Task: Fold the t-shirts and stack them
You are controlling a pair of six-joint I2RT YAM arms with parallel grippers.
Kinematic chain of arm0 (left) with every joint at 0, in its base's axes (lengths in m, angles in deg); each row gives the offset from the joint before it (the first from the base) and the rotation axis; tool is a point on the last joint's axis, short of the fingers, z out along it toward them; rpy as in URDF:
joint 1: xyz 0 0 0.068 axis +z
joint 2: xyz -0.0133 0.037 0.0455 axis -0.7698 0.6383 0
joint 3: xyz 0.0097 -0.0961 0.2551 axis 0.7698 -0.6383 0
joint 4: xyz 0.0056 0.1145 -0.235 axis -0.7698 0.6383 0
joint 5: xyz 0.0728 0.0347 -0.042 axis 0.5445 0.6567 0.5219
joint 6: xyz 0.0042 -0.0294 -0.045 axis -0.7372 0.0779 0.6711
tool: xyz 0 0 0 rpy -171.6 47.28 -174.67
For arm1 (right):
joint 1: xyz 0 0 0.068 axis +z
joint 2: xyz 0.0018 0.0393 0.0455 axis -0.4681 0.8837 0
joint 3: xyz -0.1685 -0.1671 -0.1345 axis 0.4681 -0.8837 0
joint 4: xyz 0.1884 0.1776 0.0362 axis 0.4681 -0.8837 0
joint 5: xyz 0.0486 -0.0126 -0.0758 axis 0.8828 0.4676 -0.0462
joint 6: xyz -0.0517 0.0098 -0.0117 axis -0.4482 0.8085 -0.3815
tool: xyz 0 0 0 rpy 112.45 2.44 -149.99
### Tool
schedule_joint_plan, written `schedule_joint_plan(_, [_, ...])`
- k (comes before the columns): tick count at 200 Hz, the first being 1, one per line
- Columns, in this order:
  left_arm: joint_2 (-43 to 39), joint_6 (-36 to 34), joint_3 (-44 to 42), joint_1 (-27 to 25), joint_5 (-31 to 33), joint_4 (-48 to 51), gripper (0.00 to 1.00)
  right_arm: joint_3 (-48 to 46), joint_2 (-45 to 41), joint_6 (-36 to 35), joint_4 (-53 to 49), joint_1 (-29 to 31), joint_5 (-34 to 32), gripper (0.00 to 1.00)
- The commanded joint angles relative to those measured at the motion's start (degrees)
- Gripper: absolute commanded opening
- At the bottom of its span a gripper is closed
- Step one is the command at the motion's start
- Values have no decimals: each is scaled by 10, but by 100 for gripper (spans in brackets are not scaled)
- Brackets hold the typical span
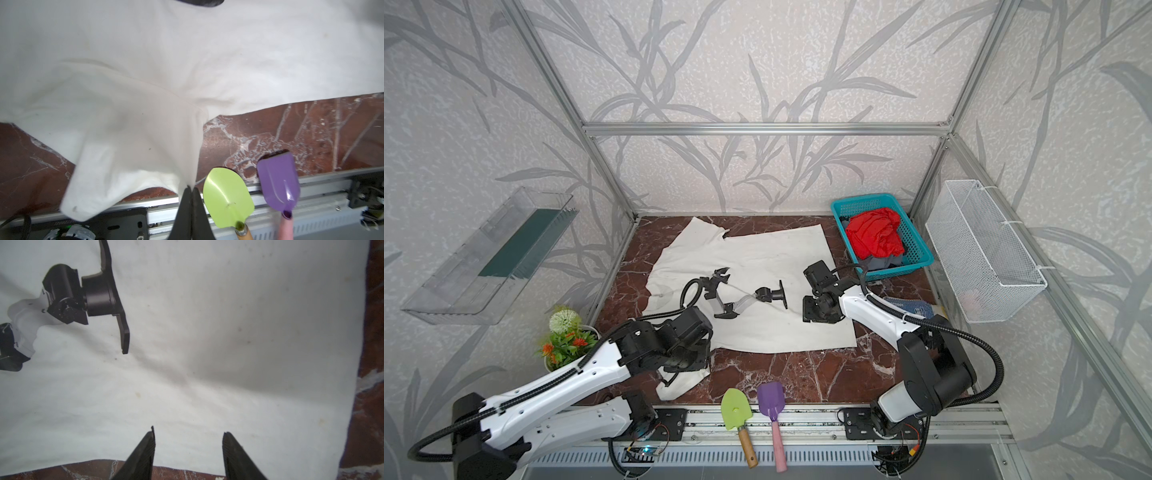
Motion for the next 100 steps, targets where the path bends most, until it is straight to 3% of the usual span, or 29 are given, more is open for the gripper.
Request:
schedule_joint_plan(1, [-18,-17,23,6,-4,50,0,-3,5,-7,6,-2,5,54])
schedule_joint_plan(18, [-4,-24,11,10,-11,30,11,-6,5,-7,10,-3,6,53])
schedule_joint_plan(31, [17,-29,4,11,-1,8,30,-6,8,-9,10,-3,8,53])
schedule_joint_plan(41, [31,-27,8,12,31,1,38,-5,8,-9,10,-3,9,54])
schedule_joint_plan(71, [49,-14,26,41,150,-1,41,-4,6,-10,9,-2,10,53])
schedule_joint_plan(100, [70,-62,-13,162,146,-87,41,1,15,-10,12,-3,17,53])
